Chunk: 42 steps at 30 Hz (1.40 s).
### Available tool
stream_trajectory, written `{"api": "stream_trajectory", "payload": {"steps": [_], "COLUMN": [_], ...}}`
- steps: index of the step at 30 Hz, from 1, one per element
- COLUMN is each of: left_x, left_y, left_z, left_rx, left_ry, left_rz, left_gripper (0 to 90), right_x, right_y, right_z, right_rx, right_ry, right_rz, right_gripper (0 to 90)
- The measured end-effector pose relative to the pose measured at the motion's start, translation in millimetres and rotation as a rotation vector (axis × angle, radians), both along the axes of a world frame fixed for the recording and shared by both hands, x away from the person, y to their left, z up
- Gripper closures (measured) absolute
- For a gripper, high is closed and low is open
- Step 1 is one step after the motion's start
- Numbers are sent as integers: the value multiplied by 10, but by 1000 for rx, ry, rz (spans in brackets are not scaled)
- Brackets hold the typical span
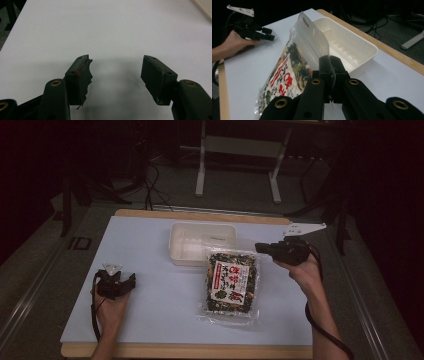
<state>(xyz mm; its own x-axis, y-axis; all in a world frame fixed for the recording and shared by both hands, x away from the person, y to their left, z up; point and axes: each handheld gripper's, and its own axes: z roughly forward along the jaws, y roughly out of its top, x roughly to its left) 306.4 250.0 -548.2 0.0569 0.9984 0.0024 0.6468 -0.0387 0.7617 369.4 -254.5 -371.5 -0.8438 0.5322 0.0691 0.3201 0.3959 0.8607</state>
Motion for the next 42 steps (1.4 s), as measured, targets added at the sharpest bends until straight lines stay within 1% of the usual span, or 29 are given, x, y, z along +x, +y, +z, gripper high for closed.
{"api": "stream_trajectory", "payload": {"steps": [9,13,21,23,25,39,42], "left_x": [-1,-1,-1,-1,-1,-2,-2], "left_y": [4,4,4,3,4,5,5], "left_z": [2,2,2,2,3,4,4], "left_rx": [-5,-6,-2,-1,0,-8,-7], "left_ry": [-2,-4,-1,-1,-1,-4,-5], "left_rz": [3,4,0,0,0,4,4], "left_gripper": [401,401,401,401,400,399,399], "right_x": [-11,-22,-36,-40,-44,-45,-47], "right_y": [-5,-9,-24,-28,-24,70,92], "right_z": [69,122,196,219,233,337,361], "right_rx": [15,38,72,92,100,116,129], "right_ry": [-3,-7,-9,-10,-10,-25,-29], "right_rz": [6,24,38,45,48,75,83], "right_gripper": [898,898,899,900,899,900,900]}}
